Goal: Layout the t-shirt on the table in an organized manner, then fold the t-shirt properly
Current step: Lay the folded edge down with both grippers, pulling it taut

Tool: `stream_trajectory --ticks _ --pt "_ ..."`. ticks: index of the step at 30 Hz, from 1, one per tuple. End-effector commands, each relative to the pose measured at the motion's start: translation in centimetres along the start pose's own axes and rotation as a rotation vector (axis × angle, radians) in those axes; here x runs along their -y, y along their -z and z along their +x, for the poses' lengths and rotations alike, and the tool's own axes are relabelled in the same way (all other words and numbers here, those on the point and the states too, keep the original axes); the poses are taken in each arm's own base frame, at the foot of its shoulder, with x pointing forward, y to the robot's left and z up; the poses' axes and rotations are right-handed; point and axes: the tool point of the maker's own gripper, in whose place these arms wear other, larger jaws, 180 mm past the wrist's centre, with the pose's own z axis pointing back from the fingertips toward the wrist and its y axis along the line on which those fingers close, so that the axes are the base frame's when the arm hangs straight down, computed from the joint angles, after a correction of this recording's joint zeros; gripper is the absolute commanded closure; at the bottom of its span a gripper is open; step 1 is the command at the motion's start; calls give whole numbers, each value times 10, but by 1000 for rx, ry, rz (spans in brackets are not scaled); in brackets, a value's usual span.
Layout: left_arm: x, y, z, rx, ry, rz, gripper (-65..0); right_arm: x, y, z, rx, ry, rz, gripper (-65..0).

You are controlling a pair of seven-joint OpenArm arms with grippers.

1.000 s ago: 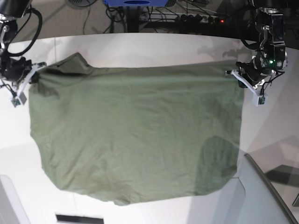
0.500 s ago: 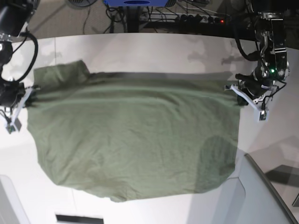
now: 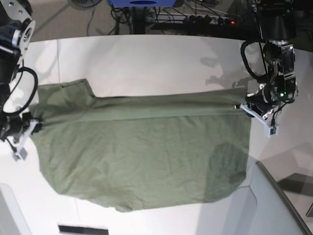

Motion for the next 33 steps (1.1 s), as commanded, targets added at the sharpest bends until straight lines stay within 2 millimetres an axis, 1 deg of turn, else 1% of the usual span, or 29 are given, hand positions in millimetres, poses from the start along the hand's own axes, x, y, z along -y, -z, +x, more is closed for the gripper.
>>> stream_trajectory --ticks 1,4,8,11,16,18,20,22,24,27,28,30,33 --pt "-4 -2 19 47 2 9 0 9 -7 18 38 -11 -16 0" --pt "-2 5 17 32 -17 4 0 0 9 23 44 6 32 0" --pt "-7 11 15 49 -34 11 0 -4 19 30 69 25 61 0" --pt "-9 15 13 46 -44 14 0 1 16 36 71 9 36 0" --pt "-13 13 16 53 -50 20 0 6 8 49 93 -23 5 0" --pt "-10 10 24 73 -42 17 0 7 6 51 95 -25 2 0" --pt "-7 6 34 103 -32 12 0 16 0 52 85 -27 -18 0" --pt "-7 4 39 117 -29 10 0 18 -2 54 88 -27 -22 0" --pt "-5 3 50 136 -31 7 0 20 -6 62 103 -30 -27 0" --pt "-5 5 53 137 -37 7 0 21 -8 66 109 -33 -31 0" --pt "-4 5 58 146 -38 5 0 21 -9 70 116 -32 -29 0" --pt "-3 8 56 137 -45 3 0 21 -8 71 114 -33 -26 0" --pt "-6 14 46 108 -60 7 0 17 -3 73 120 -18 -6 0"
